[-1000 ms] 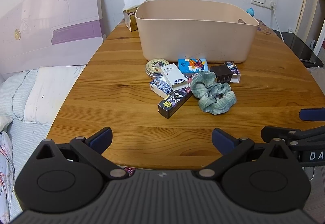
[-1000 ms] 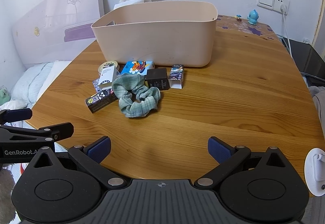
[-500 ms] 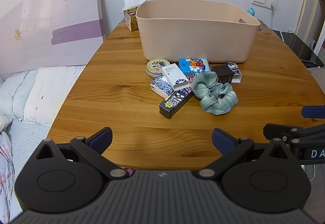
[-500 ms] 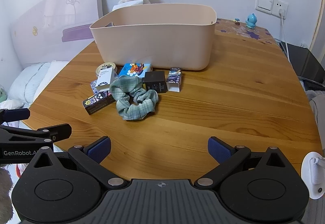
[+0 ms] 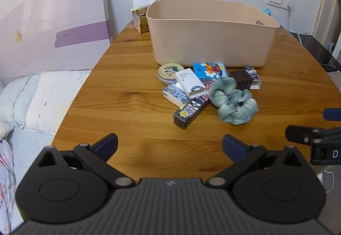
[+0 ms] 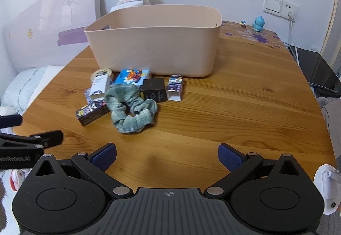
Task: Organize objects
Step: 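Move both tools toward the pile of items beside the basket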
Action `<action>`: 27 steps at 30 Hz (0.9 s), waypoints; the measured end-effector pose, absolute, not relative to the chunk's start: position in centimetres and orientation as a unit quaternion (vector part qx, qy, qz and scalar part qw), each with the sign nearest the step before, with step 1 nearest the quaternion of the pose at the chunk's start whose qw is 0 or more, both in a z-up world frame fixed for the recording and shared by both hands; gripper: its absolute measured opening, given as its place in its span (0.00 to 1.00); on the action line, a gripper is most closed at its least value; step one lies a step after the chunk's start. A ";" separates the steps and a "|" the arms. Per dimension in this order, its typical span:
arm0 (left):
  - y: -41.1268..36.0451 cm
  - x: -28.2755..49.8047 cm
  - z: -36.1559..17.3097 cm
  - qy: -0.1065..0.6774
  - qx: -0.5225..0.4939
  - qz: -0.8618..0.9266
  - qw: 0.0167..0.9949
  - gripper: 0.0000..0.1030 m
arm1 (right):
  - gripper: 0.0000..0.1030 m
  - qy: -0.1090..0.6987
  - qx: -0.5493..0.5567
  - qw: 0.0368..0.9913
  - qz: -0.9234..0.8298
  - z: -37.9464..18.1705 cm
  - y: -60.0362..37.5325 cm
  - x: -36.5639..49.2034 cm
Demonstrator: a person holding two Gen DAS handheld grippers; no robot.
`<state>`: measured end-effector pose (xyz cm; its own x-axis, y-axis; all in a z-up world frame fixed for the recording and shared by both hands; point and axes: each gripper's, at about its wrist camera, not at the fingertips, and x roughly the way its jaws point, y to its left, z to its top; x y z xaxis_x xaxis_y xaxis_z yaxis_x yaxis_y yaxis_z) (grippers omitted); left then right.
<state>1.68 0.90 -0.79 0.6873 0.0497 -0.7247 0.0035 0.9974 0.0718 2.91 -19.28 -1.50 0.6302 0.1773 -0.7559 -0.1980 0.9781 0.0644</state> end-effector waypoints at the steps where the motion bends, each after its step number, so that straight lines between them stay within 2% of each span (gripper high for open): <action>1: 1.1 2.0 -0.9 0.395 0.035 0.014 0.918 1.00 | 1.00 0.418 -0.015 0.902 0.102 -1.7 -19.3 3.2; 27: 3.8 10.9 -6.5 0.442 0.031 -0.058 0.895 1.00 | 1.00 0.454 -0.075 0.876 0.146 -7.2 -14.7 8.6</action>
